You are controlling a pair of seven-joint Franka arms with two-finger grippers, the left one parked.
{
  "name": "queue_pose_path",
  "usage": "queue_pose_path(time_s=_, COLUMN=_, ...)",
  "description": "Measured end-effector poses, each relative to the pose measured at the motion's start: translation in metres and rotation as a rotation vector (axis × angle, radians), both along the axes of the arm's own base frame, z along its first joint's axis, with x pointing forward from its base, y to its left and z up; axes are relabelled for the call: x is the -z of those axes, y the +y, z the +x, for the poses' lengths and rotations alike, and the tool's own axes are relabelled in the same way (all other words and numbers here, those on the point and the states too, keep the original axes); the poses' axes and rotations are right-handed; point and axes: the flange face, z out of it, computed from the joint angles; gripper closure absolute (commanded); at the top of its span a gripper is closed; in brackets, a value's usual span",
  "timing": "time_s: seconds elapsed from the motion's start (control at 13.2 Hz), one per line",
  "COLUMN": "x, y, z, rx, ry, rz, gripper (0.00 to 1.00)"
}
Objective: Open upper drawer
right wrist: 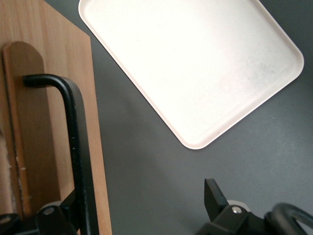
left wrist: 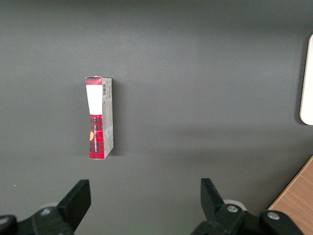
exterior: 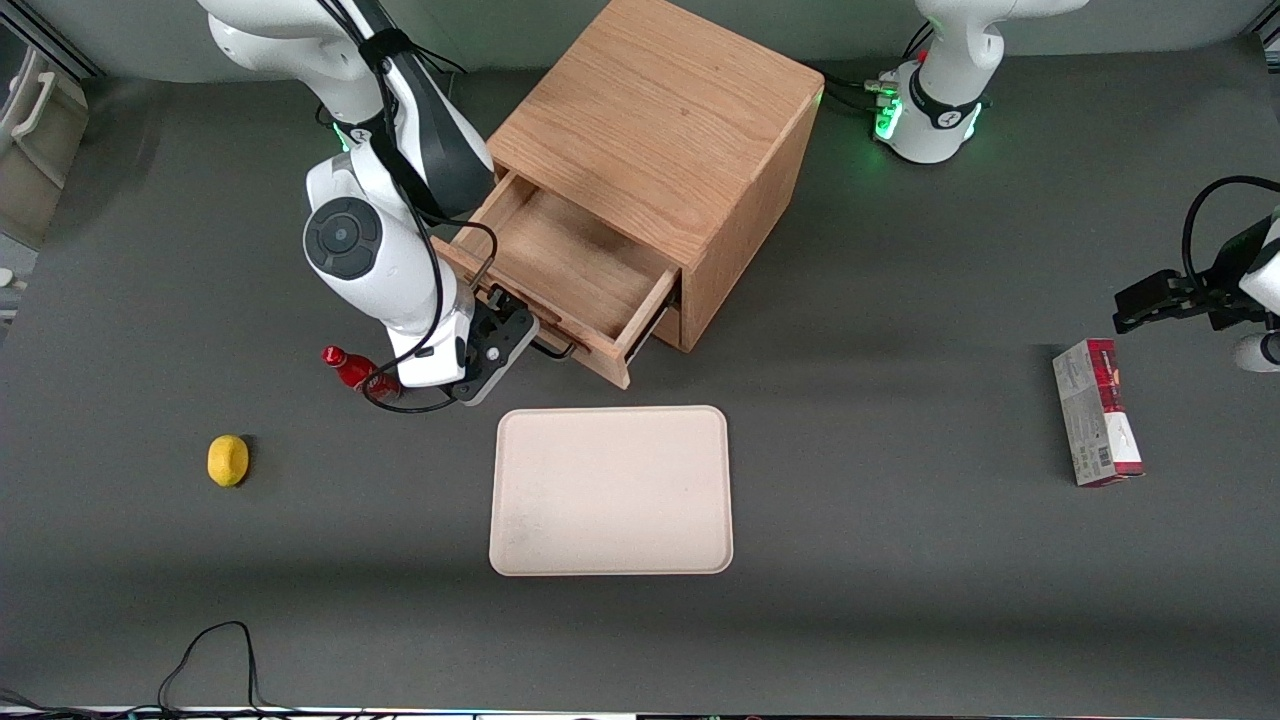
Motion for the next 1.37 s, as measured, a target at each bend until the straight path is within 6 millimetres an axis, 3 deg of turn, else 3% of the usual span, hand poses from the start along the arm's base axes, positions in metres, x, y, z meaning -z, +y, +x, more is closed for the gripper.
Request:
queue_pose_path(time_s=0.76, x=-0.006, y=-0.038, z=0.048, rx=0.05, ry=0.001, rz=-0.012, gripper=0.0)
queue_pose_path(time_s=1.37, x=-0.007, y=-0.049, z=0.066, rx=0.075, ry=-0.013, rz=-0.015, gripper=0.0)
